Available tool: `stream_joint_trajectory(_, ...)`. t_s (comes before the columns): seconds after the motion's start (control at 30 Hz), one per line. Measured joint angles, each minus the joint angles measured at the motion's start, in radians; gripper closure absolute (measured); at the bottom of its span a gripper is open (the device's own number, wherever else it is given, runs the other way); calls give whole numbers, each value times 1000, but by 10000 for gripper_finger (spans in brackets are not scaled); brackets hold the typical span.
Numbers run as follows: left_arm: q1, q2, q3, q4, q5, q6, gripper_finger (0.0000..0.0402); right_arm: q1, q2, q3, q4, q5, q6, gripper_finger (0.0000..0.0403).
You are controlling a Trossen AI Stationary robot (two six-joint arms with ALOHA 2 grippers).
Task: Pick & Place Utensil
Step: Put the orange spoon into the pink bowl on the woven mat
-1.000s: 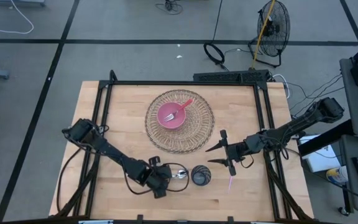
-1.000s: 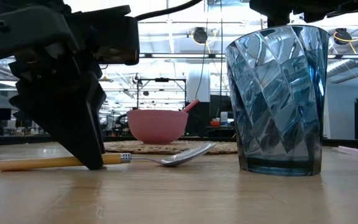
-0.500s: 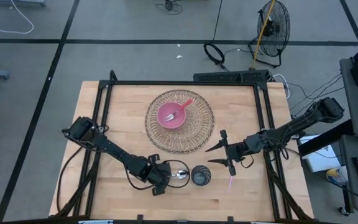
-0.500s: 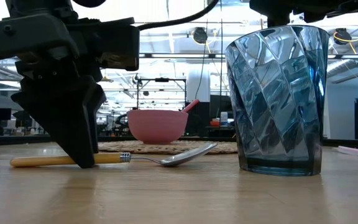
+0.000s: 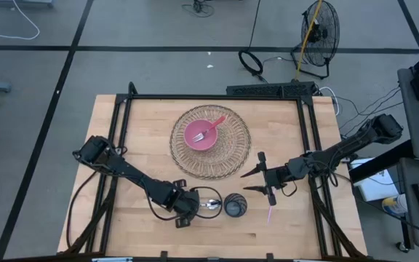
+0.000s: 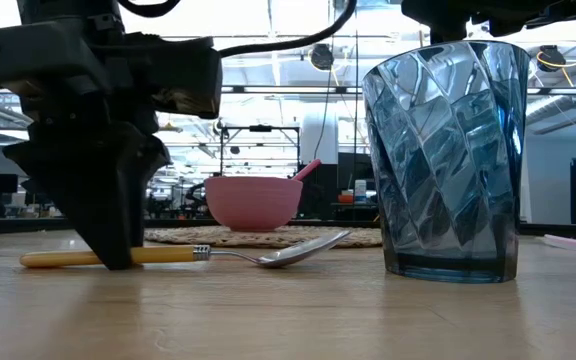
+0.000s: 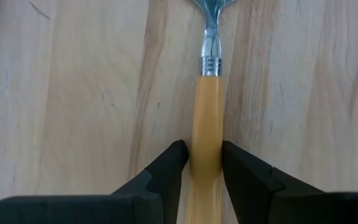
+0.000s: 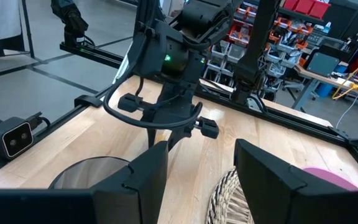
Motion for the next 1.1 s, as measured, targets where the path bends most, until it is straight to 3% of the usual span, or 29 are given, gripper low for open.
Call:
stream_joint_trajectory(0.27,0,-2,1,-45,48,7,282,0,0,0,0,0,0,227)
stream_joint_trajectory(0.63,1,-3,1,-50,37,15,282,0,0,0,0,0,0,227)
stream_joint_trajectory(0.93,0,-38,-3,-44,14,45,336,0,0,0,0,0,0,227)
stream_joint_trajectory(1.1,0,-70,-9,-61,-16,45,330,0,0,0,-1,0,0,227)
